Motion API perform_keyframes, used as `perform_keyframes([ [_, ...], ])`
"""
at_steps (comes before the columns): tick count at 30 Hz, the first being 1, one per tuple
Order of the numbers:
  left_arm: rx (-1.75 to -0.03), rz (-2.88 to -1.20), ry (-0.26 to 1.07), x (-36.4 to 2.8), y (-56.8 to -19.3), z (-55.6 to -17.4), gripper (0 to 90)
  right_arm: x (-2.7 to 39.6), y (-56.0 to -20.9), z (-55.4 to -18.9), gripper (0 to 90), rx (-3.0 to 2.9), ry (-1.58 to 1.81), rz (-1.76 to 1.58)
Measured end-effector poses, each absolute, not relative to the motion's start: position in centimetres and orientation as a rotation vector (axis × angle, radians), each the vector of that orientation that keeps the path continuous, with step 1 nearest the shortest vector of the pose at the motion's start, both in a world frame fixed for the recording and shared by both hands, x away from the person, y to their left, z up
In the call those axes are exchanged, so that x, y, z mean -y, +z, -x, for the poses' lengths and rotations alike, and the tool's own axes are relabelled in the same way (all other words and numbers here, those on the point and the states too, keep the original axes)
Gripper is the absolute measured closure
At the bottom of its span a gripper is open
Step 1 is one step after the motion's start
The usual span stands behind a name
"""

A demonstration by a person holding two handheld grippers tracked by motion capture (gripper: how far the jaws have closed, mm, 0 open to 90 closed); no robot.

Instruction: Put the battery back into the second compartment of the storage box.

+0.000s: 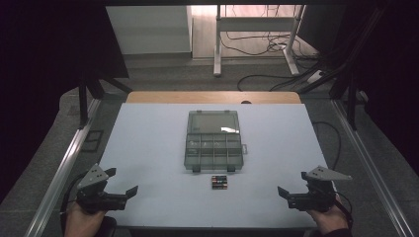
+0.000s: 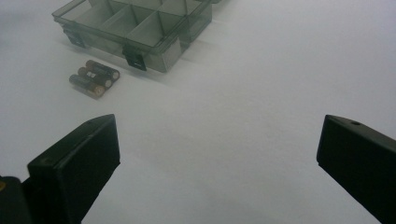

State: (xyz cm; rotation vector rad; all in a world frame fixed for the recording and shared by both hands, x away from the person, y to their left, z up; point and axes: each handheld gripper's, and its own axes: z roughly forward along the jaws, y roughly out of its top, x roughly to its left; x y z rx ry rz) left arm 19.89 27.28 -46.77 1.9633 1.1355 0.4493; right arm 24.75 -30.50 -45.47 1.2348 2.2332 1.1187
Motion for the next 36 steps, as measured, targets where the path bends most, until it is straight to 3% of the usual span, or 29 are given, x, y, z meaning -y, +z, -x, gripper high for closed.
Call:
perform_keyframes([
  [36,-1.096,-1.988,0.416,-26.9,-46.7,-20.0,0.0,29.0,-45.5,-25.0,0.0,-2.311,1.091,-1.159],
])
